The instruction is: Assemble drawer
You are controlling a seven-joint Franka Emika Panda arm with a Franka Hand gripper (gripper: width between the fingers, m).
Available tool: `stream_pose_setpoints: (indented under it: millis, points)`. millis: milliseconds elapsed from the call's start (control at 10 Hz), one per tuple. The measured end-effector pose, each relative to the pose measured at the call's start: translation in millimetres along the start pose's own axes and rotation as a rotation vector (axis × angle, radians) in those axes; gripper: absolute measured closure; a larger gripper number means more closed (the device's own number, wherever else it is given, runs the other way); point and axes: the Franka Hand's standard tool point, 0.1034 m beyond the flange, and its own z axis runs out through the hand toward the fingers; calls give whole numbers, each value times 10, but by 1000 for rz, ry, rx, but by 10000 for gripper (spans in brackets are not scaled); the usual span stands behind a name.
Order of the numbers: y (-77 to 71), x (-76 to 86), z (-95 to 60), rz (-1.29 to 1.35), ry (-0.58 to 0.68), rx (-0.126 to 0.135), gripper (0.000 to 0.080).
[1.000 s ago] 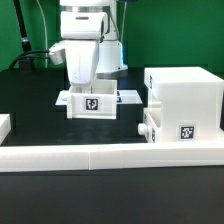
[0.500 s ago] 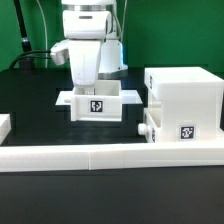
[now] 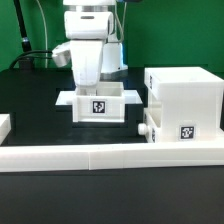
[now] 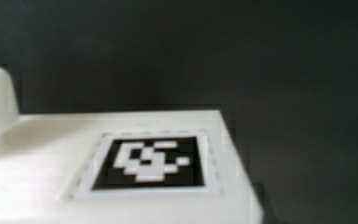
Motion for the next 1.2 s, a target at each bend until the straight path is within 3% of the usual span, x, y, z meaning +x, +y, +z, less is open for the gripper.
stream_pose_setpoints:
  millis: [200, 400, 700, 1200]
  points:
    - [121, 77, -47, -15, 1, 7, 757]
    - [220, 116, -49, -26, 6, -10, 757]
    - [205, 106, -33, -24, 6, -6, 757]
    - [271, 266, -40, -26, 11, -7, 757]
